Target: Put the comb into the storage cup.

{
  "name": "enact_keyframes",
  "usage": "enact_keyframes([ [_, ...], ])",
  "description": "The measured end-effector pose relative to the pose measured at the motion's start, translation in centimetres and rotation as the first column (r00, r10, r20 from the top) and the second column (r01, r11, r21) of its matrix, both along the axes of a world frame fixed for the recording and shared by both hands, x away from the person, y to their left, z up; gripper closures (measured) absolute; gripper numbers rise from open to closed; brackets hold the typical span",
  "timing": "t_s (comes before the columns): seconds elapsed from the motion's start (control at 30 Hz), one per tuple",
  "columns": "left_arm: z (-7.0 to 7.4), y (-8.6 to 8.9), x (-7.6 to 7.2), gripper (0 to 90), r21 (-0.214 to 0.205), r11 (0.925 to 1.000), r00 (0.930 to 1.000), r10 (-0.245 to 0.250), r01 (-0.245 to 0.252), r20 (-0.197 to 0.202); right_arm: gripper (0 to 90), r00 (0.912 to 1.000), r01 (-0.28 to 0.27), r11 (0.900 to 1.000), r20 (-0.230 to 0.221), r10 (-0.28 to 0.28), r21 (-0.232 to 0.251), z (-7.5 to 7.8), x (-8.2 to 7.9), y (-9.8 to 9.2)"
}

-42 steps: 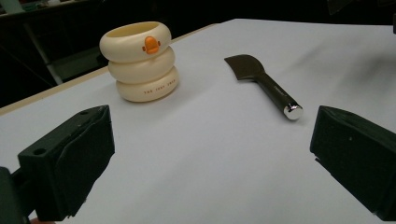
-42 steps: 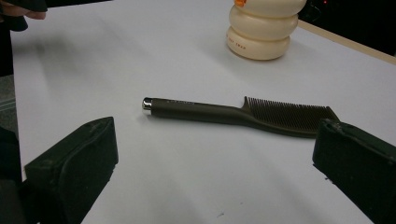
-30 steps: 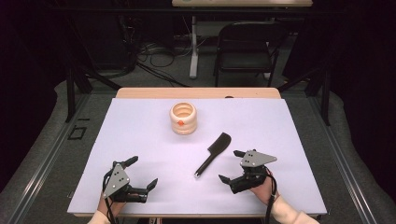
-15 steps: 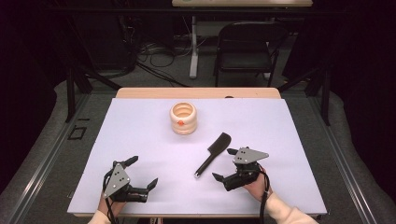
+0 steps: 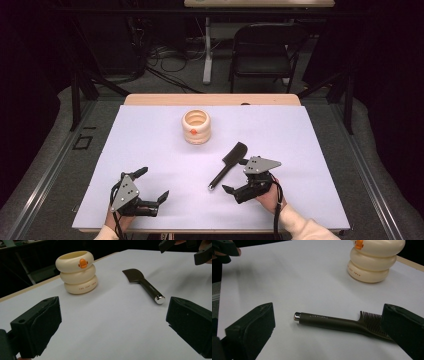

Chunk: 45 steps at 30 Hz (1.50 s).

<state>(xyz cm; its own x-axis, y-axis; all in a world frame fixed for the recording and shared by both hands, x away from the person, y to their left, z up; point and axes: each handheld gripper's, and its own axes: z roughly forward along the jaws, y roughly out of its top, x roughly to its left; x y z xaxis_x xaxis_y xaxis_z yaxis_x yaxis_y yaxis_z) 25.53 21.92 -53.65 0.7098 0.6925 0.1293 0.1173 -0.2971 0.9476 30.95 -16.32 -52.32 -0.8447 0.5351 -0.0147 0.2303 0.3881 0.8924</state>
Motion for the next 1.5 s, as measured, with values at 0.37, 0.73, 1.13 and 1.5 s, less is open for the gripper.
enact_keyframes([
  [0.37, 0.0, -0.1, 0.0, 0.0, -0.001, 1.0000, 1.0000, 0.002, -0.002, -0.002, 0.0, 0.9998, -0.008, 0.9999, -0.019, 0.008, -0.014, -0.3, 0.6, 1.0],
  [0.73, 0.0, 0.0, 0.1, 0.0, -0.004, 1.0000, 1.0000, 0.003, -0.003, -0.005, 0.0, 0.9991, -0.018, 0.9995, -0.039, 0.017, -0.028, -0.6, 1.2, 2.1],
  [1.13, 0.0, 0.0, 0.1, 0.0, -0.004, 1.0000, 1.0000, 0.002, -0.002, -0.009, 0.0, 0.9970, -0.018, 0.9994, -0.075, 0.016, -0.029, -1.1, 2.5, 3.0],
  [1.5, -0.1, 0.0, 0.1, 0.0, -0.005, 1.0000, 0.9999, -0.001, 0.001, -0.010, 15.7, 0.9973, 0.022, 0.9981, -0.068, -0.026, -0.057, -1.1, 3.1, 3.3],
])
